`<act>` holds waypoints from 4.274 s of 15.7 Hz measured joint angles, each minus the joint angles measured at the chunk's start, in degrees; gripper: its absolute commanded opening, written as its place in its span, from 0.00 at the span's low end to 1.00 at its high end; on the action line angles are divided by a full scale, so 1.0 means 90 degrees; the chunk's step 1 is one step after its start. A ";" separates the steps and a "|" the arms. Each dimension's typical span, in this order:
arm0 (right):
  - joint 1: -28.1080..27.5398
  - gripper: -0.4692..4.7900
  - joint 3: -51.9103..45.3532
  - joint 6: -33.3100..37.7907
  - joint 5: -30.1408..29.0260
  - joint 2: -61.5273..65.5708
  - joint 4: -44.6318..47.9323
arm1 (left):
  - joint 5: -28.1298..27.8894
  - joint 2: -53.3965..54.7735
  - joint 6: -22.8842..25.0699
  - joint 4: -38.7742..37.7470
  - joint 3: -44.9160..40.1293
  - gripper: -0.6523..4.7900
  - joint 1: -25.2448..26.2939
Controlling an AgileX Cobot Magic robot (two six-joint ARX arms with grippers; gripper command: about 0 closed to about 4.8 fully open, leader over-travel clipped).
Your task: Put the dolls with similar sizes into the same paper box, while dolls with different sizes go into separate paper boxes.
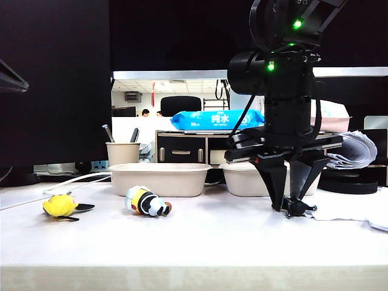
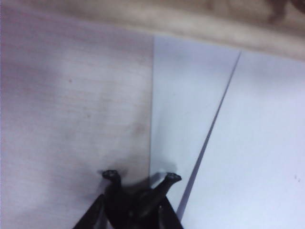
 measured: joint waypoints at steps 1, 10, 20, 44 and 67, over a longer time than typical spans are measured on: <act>0.0002 0.28 0.0002 0.0000 0.0000 0.0000 -0.0007 | -0.0002 0.0000 0.0000 0.0000 0.0000 0.15 0.0000; -0.0410 0.29 0.0007 -0.0136 -0.0027 -0.1020 0.1035 | 0.0000 0.0000 0.0000 -0.0002 0.0000 0.15 0.0000; -0.1120 0.62 0.1416 -0.0486 -0.0602 -0.0063 0.1591 | 0.0085 0.0141 -0.0019 -0.0075 0.0029 0.15 0.0000; 0.1166 0.88 0.1413 -0.1749 -0.2834 0.0750 0.0775 | -0.0733 0.4277 0.0814 -0.2161 0.1911 1.00 -0.0758; 0.1428 0.62 0.1445 -0.1863 -0.2266 0.1268 0.1268 | -0.0379 0.5535 0.1462 -0.0787 0.2157 0.81 -0.1139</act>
